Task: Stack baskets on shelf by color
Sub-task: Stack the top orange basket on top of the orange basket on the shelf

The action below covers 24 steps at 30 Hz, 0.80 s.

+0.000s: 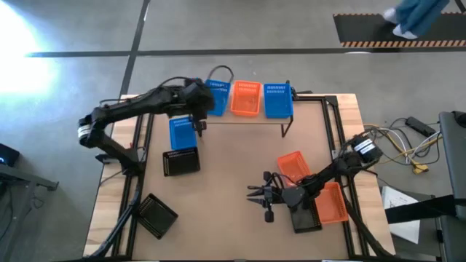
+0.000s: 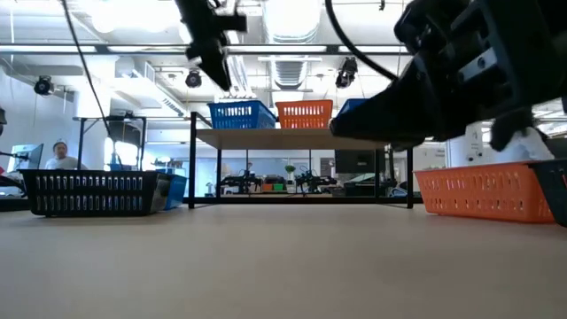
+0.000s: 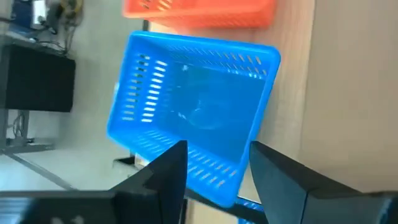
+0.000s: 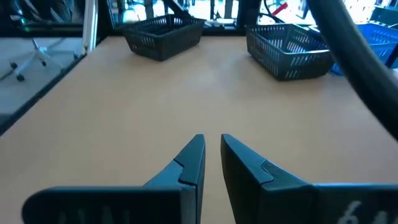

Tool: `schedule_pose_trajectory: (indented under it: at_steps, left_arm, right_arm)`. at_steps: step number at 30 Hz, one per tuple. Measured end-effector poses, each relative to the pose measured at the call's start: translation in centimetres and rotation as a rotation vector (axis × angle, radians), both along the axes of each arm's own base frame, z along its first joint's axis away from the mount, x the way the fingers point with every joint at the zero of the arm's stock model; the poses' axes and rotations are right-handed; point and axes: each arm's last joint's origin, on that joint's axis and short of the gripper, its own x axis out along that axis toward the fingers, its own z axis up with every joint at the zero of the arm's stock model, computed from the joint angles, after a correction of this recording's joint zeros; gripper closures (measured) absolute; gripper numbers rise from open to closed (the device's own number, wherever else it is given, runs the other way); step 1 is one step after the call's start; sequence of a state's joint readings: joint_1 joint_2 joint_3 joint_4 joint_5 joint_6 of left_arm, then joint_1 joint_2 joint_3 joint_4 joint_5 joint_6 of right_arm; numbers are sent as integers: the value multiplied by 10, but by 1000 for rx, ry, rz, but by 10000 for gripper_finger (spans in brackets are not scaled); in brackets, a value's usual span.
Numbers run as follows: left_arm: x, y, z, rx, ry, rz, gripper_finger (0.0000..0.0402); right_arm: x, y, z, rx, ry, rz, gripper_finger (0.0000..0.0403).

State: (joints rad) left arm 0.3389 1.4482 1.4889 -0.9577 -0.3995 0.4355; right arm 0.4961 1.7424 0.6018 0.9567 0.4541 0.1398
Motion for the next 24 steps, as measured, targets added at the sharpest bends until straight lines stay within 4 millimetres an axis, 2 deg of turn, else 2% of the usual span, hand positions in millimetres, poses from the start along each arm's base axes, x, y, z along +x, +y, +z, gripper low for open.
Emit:
schedule_pose_trajectory:
  at_steps: [2, 4, 8, 12, 14, 20, 24]
  left_arm:
    - [-13, -9, 5, -30, -53, 4, 244]
    - [-25, -21, 8, -54, -105, 0, 244]
    - [-45, -49, -5, -98, -212, -34, 244]
    - [-55, -81, -37, -147, -349, -116, 244]
    - [-56, -96, -58, -175, -426, -169, 244]
    - [-54, -141, -118, -239, -680, -382, 244]
    - [-48, -163, -142, -279, -845, -473, 244]
  right_arm:
    - [-3, 0, 8, -1, 29, 20, 360]
    - [-7, 0, 15, 70, 68, 43, 360]
    - [-11, -3, 32, 165, 100, 112, 360]
    - [-19, -2, 57, 150, 139, 190, 360]
    - [-26, -1, 69, 135, 202, 175, 360]
    - [-51, 10, 106, 24, 410, 9, 360]
    - [-72, 7, 122, -18, 646, -160, 360]
